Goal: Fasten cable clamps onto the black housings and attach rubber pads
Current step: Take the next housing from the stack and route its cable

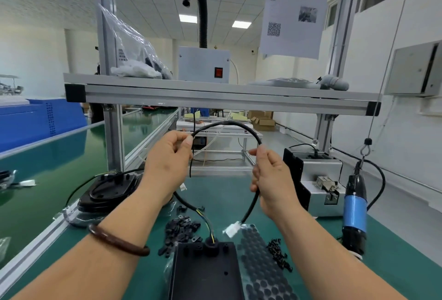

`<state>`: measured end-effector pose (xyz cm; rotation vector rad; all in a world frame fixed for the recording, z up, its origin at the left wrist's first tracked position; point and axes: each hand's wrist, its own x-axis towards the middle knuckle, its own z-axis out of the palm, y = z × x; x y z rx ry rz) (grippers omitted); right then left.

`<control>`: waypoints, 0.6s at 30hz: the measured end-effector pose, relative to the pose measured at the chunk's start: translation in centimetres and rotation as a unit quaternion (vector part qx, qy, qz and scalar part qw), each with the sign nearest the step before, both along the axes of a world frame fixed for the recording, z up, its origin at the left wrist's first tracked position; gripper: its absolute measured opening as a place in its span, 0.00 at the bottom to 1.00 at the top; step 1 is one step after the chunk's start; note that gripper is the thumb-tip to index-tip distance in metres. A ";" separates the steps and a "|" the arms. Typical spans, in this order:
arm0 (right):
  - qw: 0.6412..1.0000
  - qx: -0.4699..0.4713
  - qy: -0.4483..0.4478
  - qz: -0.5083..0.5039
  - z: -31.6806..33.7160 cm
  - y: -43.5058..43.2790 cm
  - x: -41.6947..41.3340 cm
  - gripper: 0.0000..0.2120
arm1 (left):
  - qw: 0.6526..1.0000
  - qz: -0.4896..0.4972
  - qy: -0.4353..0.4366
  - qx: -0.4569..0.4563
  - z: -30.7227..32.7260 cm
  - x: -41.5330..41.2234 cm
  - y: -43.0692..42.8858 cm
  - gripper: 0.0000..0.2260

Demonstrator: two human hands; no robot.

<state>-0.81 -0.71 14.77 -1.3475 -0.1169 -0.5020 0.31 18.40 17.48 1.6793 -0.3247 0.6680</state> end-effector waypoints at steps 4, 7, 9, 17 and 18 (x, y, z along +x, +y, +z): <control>0.994 0.102 -0.026 0.032 2.4 -0.6 0.5 0.09 | 0.999 -0.002 0.032 0.011 0.0 -0.3 1.2 0.06; 0.989 0.128 -0.054 0.055 4.3 -0.5 0.6 0.08 | 0.994 0.025 0.056 0.095 0.6 -0.8 1.7 0.07; 0.996 0.037 -0.051 0.055 5.1 0.3 0.6 0.08 | 0.963 0.109 -0.008 0.246 1.7 -1.1 1.3 0.15; 0.965 -0.050 -0.091 0.240 6.6 2.5 1.4 0.11 | 0.797 0.164 -0.176 0.555 6.4 -0.4 -1.6 0.21; 0.962 -0.059 -0.088 0.251 6.0 2.0 1.6 0.11 | 0.797 0.158 -0.165 0.559 6.9 -0.1 -1.2 0.19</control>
